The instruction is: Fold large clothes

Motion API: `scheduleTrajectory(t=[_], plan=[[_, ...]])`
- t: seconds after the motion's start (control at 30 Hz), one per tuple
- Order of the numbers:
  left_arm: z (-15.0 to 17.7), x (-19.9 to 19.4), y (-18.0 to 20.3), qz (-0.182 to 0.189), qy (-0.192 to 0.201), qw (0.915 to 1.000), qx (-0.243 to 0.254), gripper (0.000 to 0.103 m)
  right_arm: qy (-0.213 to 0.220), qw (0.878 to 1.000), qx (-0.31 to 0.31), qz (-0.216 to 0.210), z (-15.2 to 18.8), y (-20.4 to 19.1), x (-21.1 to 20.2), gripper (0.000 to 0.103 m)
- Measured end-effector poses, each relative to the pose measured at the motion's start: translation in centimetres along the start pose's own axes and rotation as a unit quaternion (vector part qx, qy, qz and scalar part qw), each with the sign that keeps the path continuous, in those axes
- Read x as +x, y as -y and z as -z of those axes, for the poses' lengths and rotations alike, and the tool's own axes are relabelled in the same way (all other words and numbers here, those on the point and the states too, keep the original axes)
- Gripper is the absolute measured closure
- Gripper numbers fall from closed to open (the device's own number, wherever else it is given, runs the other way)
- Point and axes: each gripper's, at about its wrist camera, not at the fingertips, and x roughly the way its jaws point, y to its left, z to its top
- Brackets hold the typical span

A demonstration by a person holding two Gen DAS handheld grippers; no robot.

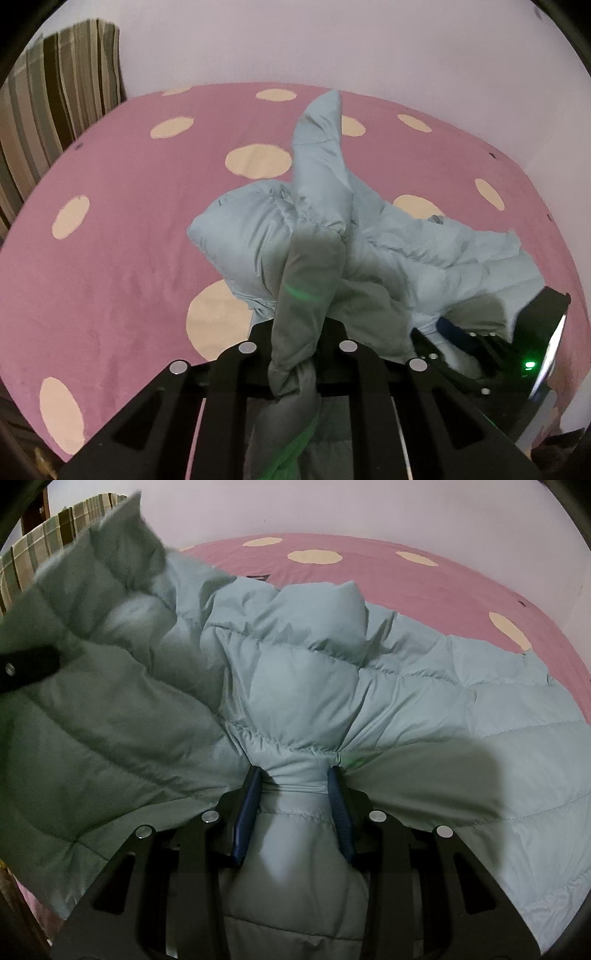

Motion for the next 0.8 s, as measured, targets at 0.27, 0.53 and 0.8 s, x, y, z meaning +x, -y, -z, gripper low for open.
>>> scheduleTrajectory(t=[0.27,0.53,0.8], plan=[[-0.3,-1.2,2.5,-0.038,0.019,0.9989,0.019,0.092,0.019,1.0,-0.003,0.001,0.0,0.6,-2.0,0.064],[-0.2,-1.9,4.2,-0.05,0.027,0.998,0.027,0.092,0.047,0.999,0.007,0.025,0.7,3.5,-6.0,0.056],[-0.3,-2.5,8.0,-0.048,0.035,0.9969,0.053,0.092,0.055,0.997,0.038,0.041,2.5,8.2,-8.7,0.056]])
